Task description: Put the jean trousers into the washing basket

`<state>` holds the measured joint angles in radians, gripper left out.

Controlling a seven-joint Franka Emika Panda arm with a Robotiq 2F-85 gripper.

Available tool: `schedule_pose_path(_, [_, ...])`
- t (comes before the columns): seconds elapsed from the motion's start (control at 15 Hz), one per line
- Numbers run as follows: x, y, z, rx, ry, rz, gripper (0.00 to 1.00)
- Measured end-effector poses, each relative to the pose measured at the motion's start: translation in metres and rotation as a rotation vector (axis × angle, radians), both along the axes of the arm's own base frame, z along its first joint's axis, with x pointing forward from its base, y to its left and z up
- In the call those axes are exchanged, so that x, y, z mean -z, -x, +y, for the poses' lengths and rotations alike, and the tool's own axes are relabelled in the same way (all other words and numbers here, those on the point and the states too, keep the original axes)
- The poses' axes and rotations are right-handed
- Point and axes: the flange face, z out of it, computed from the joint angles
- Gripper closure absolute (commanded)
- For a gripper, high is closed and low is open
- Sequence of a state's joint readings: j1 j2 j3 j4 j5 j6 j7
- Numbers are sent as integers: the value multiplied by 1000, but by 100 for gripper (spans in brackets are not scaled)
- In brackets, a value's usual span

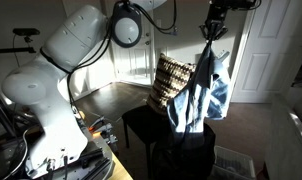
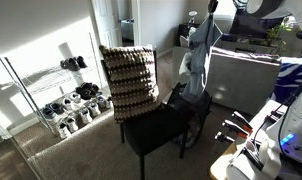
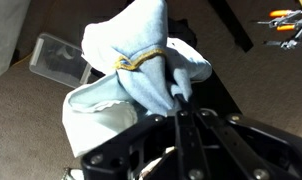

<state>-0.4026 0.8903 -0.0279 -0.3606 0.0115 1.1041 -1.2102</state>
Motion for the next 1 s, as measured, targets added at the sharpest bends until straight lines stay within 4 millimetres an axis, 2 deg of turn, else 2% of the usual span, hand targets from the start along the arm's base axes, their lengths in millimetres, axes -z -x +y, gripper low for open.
schedule_pose_path(0.27, [0,1,-1,-34,41,23,100])
schedule_pose_path(0.73, [-1,-9,24,-94,91,45,98])
schedule_pose_path(1.0, [-1,-10,27,-98,100,50,98])
